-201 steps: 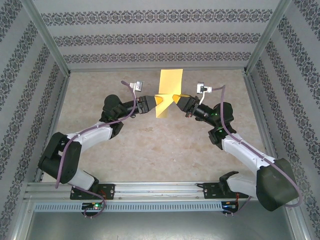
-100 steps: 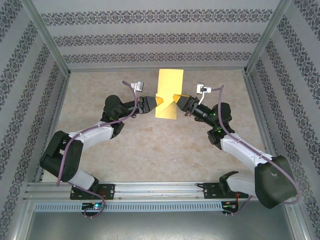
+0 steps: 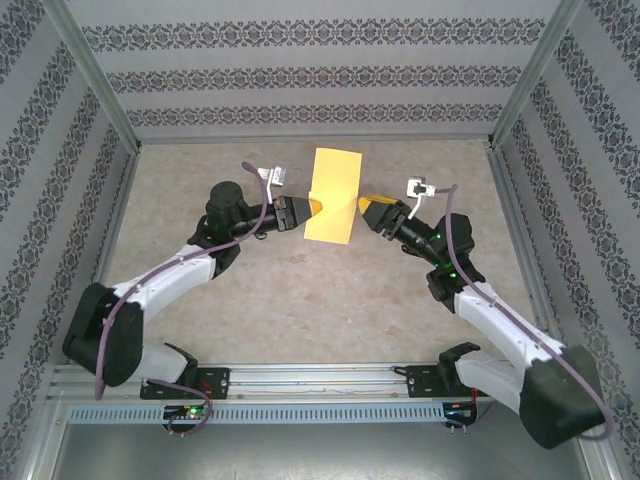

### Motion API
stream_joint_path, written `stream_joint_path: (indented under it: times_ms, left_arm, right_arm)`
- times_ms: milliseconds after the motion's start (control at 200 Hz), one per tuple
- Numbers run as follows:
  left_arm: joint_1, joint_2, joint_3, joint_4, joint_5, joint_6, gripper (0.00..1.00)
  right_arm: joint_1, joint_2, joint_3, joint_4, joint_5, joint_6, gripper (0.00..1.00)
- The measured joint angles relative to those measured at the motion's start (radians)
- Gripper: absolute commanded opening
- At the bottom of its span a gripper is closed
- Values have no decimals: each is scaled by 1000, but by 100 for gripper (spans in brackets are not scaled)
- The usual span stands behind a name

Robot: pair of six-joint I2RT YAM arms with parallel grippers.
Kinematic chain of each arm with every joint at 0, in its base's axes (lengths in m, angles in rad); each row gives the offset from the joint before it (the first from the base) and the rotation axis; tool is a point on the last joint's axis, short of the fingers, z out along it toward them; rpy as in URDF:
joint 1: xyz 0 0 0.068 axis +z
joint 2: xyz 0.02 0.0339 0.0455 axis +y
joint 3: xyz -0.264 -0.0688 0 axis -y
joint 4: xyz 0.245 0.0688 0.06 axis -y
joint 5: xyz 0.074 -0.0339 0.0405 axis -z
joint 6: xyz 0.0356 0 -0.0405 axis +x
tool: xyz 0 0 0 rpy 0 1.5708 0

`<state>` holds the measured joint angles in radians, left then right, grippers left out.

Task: Fold a paper plane with a square sheet of paper (fold left side to right side)

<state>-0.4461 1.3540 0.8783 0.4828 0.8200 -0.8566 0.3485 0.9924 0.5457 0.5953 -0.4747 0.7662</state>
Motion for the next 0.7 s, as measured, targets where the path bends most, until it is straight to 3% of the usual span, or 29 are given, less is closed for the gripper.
stream_joint_path:
  times_ms: [225,365,415,550,700]
  left_arm:
    - [-38,-64,193,-615,-319,351,0]
    - [-145,-18,277,-942,-634,482,0]
    - [-195,13,309,-1039,-756,504,0]
    - [-322,126,380,-1263,-1060,512,0]
    - [-396,235,392,-1427,-1263,446,0]
  right_arm:
    - [-6,-100,42,-465,312,-161,79]
    - [-20,-92,47,-676,491,-201,93]
    - [-26,-82,48,-729,539,-216,98]
    - [-35,-66,48,-816,628,-224,98]
    - [-52,-60,48,-835,659,-224,98]
